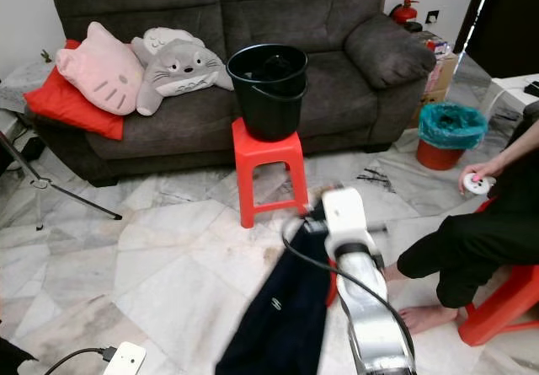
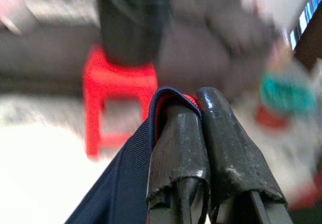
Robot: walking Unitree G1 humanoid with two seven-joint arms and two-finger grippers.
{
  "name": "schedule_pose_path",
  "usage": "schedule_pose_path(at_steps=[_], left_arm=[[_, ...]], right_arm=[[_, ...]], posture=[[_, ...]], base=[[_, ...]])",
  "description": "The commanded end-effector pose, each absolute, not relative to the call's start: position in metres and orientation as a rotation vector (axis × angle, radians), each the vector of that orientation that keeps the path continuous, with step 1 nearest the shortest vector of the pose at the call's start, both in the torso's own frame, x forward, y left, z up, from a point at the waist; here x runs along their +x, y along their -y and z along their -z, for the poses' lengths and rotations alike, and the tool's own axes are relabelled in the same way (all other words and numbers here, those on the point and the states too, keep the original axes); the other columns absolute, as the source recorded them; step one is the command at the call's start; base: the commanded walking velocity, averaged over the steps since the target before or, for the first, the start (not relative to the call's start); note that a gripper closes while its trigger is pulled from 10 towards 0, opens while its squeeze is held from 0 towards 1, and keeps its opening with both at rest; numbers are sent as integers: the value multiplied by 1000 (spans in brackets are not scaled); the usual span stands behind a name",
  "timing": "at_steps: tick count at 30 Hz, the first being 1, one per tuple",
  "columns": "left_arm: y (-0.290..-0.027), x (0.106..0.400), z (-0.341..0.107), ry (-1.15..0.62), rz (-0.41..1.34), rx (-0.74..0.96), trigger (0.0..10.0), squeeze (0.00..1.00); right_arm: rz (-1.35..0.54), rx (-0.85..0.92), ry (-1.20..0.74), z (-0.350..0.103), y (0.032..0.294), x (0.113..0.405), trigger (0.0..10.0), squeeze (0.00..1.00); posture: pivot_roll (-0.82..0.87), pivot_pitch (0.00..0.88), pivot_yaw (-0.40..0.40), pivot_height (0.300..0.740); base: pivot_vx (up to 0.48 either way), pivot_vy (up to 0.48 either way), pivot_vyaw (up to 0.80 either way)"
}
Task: Hang hanger
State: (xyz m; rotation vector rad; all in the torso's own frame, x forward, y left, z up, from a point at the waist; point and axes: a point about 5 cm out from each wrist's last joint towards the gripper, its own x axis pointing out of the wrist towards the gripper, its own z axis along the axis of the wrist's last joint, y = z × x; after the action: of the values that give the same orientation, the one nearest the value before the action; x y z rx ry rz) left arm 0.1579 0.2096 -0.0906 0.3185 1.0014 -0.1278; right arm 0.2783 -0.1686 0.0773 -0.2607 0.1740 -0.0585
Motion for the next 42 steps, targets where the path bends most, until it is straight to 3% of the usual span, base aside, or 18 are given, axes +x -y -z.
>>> schedule_pose_path(at_steps=[1, 12, 20, 42], left_arm=[[-216, 155, 91, -1012, 110, 327, 10000, 0], [-217, 154, 91, -1011, 109, 330, 10000, 0], [-216, 152, 92, -1018, 112, 326, 10000, 0], [-215, 151, 92, -1023, 102, 308, 10000, 0]], right_arm=[[82, -242, -157, -77, 169, 278, 10000, 0], [201, -256, -287, -34, 195, 262, 10000, 0], [236, -281, -281, -33, 209, 262, 10000, 0], [237, -296, -266, -34, 217, 264, 10000, 0]], posture=[[-238, 0, 109, 740], [-228, 0, 108, 740], [-228, 0, 107, 740], [-235, 0, 90, 740]], base=[[0, 0, 0], [0, 0, 0], [0, 0, 723], [0, 0, 800]])
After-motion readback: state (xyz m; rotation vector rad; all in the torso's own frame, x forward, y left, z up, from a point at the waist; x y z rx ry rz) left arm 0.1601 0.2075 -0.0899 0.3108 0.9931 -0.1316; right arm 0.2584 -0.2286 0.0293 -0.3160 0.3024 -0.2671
